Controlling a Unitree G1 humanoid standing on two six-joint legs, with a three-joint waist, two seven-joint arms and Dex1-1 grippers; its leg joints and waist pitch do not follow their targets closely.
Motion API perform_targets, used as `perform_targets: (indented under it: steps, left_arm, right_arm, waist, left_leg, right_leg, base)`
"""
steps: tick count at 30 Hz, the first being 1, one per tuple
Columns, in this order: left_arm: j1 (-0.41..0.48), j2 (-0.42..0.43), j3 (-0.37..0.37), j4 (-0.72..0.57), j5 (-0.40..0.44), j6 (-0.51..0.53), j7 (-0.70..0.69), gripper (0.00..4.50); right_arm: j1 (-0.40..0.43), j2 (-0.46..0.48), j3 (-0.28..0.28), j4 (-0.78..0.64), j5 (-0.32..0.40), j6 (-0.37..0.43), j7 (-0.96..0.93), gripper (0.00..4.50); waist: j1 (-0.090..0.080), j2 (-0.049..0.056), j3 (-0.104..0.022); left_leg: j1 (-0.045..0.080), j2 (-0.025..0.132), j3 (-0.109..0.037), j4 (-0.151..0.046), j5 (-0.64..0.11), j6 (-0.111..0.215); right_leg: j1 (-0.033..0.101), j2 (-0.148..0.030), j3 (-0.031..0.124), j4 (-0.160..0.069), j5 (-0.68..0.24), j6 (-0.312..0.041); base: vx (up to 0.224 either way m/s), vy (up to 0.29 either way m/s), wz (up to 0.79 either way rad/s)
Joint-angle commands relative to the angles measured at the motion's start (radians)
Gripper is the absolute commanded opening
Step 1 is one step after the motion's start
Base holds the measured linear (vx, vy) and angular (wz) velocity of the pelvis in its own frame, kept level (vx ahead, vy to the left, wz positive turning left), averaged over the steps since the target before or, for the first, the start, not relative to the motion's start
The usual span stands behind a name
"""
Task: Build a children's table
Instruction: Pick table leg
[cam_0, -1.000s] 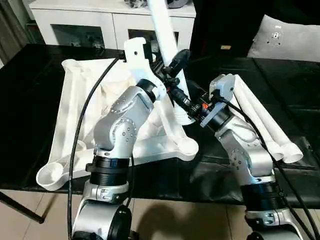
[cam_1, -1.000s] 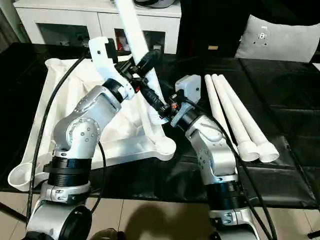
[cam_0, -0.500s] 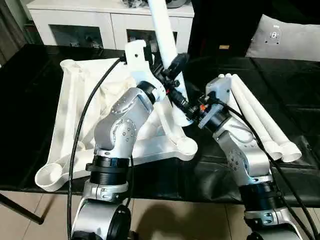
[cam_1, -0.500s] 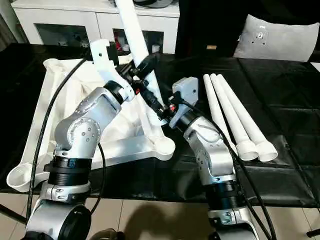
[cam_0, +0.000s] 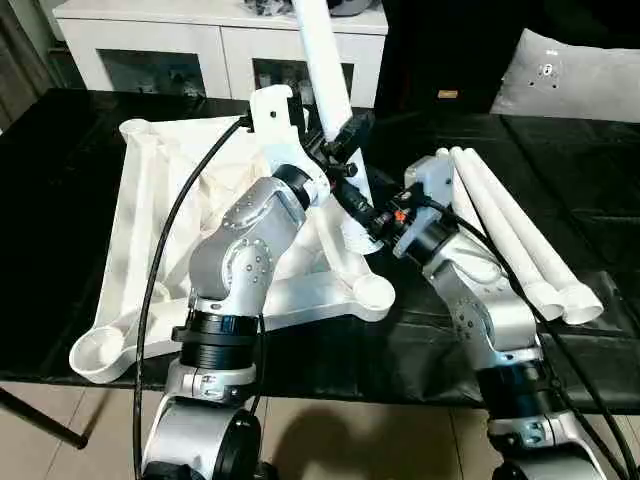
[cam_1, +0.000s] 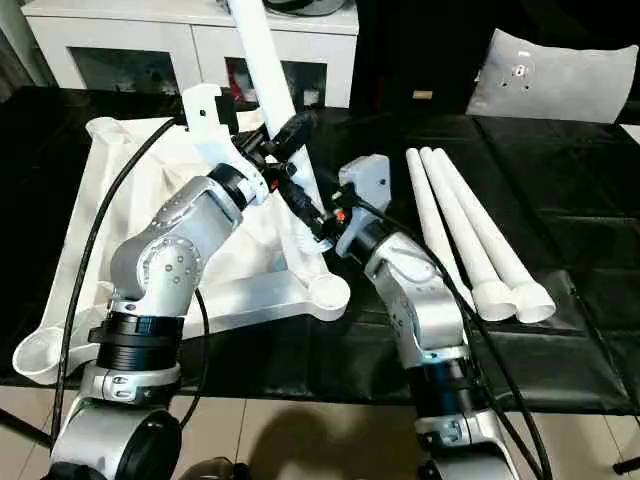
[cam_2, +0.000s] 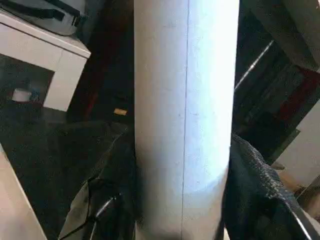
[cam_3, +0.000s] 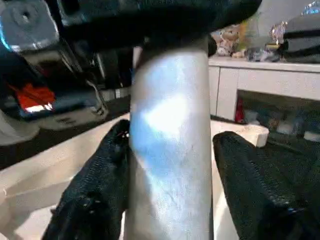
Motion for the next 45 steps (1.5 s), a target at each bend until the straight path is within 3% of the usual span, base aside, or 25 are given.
perform_targets:
  steps: [1, 8, 14, 20, 23, 25, 26, 27, 33, 40, 45]
  left_arm:
    - [-0.022, 0.025, 0.009, 0.012, 0.024, -0.021, -0.004, 1.86]
    - [-0.036, 0.059, 0.022, 0.034, 0.030, -0.031, -0.018, 1.86]
    - [-0.042, 0.108, 0.009, 0.055, 0.029, -0.023, -0.074, 1.86]
    - [-0.049, 0.149, -0.004, 0.058, -0.002, 0.021, -0.156, 1.86]
    - [-0.052, 0.167, -0.004, 0.055, -0.039, 0.061, -0.207, 1.86]
    - [-0.064, 0.184, 0.023, 0.038, -0.137, 0.133, -0.300, 1.86]
    - [-0.065, 0.186, 0.024, 0.036, -0.145, 0.138, -0.309, 1.86]
    - [-0.069, 0.196, 0.028, 0.028, -0.174, 0.163, -0.350, 1.86]
    - [-0.078, 0.230, 0.020, 0.006, -0.230, 0.221, -0.448, 1.86]
    - [-0.076, 0.254, -0.007, -0.025, -0.275, 0.248, -0.542, 1.86]
    - [-0.053, 0.275, -0.066, -0.081, -0.269, 0.246, -0.633, 1.86]
  right_arm:
    - [-0.001, -0.031, -0.019, 0.012, -0.020, -0.009, -0.013, 3.06]
    - [0.033, -0.072, -0.026, -0.037, 0.054, 0.083, 0.072, 3.51]
    - [0.036, -0.142, -0.088, -0.091, 0.157, 0.251, 0.108, 4.04]
    - [0.023, -0.203, -0.096, -0.103, 0.127, 0.252, 0.105, 4.45]
    - [0.016, -0.228, -0.118, -0.108, 0.149, 0.291, 0.114, 4.50]
    - [0.021, -0.280, -0.144, -0.118, 0.218, 0.376, 0.178, 4.50]
    - [0.022, -0.285, -0.144, -0.119, 0.221, 0.382, 0.182, 4.50]
    - [0.028, -0.307, -0.142, -0.125, 0.232, 0.406, 0.199, 4.50]
    - [0.046, -0.335, -0.180, -0.192, 0.377, 0.502, 0.299, 4.50]
    - [0.068, -0.353, -0.176, -0.259, 0.454, 0.557, 0.366, 4.50]
    - [0.074, -0.361, -0.126, -0.283, 0.447, 0.569, 0.394, 4.50]
  waist:
    - [0.000, -0.009, -0.067]
    - [0.002, -0.010, -0.069]
    - [0.007, -0.009, -0.069]
    - [0.008, -0.009, -0.070]
    - [0.009, -0.009, -0.069]
    - [0.012, -0.010, -0.071]
    - [0.015, -0.010, -0.070]
    - [0.018, -0.017, -0.070]
    - [0.024, -0.016, -0.068]
    - [0.029, -0.013, -0.067]
    - [0.028, -0.016, -0.067]
  left_leg:
    - [0.029, 0.069, -0.026, -0.061, -0.099, 0.049]
    - [0.027, 0.069, -0.026, -0.058, -0.083, 0.061]
    - [0.030, 0.068, -0.026, -0.059, -0.077, 0.063]
    - [0.031, 0.068, -0.024, -0.058, -0.075, 0.047]
    - [0.030, 0.065, -0.023, -0.058, -0.077, 0.047]
    - [0.032, 0.063, -0.022, -0.055, -0.069, 0.055]
    - [0.031, 0.063, -0.022, -0.054, -0.064, 0.057]
    - [0.030, 0.064, -0.021, -0.054, -0.055, 0.062]
    - [0.031, 0.067, -0.020, -0.054, -0.067, 0.078]
    - [0.034, 0.069, -0.020, -0.057, -0.077, 0.056]
    - [0.031, 0.069, -0.021, -0.058, -0.065, 0.054]
  right_leg:
    - [0.035, -0.090, 0.037, -0.076, 0.097, -0.228]
    - [0.040, -0.092, 0.037, -0.073, 0.129, -0.231]
    - [0.038, -0.090, 0.036, -0.073, 0.114, -0.238]
    - [0.037, -0.091, 0.035, -0.072, 0.106, -0.241]
    - [0.038, -0.091, 0.035, -0.072, 0.100, -0.250]
    - [0.041, -0.092, 0.035, -0.070, 0.114, -0.262]
    - [0.041, -0.091, 0.035, -0.070, 0.116, -0.264]
    - [0.041, -0.091, 0.034, -0.068, 0.120, -0.266]
    - [0.038, -0.092, 0.035, -0.071, 0.088, -0.266]
    - [0.035, -0.093, 0.034, -0.074, 0.049, -0.259]
    - [0.035, -0.095, 0.033, -0.073, 0.050, -0.252]
  base:
    - [0.000, 0.000, 0.00]
    - [0.000, 0.000, 0.00]
    - [0.000, 0.000, 0.00]
    - [0.000, 0.000, 0.00]
    - [0.000, 0.000, 0.00]
    - [0.000, 0.000, 0.00]
    - [0.000, 0.000, 0.00]
    - [0.000, 0.000, 0.00]
    - [0.000, 0.000, 0.00]
    - [0.000, 0.000, 0.00]
    - [0.000, 0.000, 0.00]
